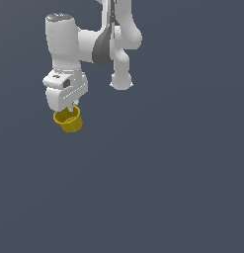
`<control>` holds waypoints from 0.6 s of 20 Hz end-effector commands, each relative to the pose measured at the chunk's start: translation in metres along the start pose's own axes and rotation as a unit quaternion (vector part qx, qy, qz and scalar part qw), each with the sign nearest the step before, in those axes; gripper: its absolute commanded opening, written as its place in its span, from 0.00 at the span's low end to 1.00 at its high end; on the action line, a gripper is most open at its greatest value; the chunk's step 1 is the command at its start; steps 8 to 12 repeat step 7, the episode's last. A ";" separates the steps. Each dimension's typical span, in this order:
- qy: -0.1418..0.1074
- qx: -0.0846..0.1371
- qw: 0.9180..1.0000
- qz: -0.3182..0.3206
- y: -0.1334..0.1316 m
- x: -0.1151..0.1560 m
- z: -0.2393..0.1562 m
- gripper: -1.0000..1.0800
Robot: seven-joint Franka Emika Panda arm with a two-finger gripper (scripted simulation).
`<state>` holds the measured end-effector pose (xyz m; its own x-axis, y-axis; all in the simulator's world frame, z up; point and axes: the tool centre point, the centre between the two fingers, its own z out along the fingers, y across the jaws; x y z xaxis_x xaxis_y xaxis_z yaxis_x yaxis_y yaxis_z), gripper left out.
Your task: Pick up the object and move it to a goal position.
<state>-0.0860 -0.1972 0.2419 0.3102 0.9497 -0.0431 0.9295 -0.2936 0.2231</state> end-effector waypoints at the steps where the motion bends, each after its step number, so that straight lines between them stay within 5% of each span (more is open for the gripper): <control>1: 0.000 -0.001 1.000 0.000 0.006 -0.008 -0.006 0.00; 12: -0.001 -0.001 1.000 0.000 0.010 -0.014 -0.009 0.00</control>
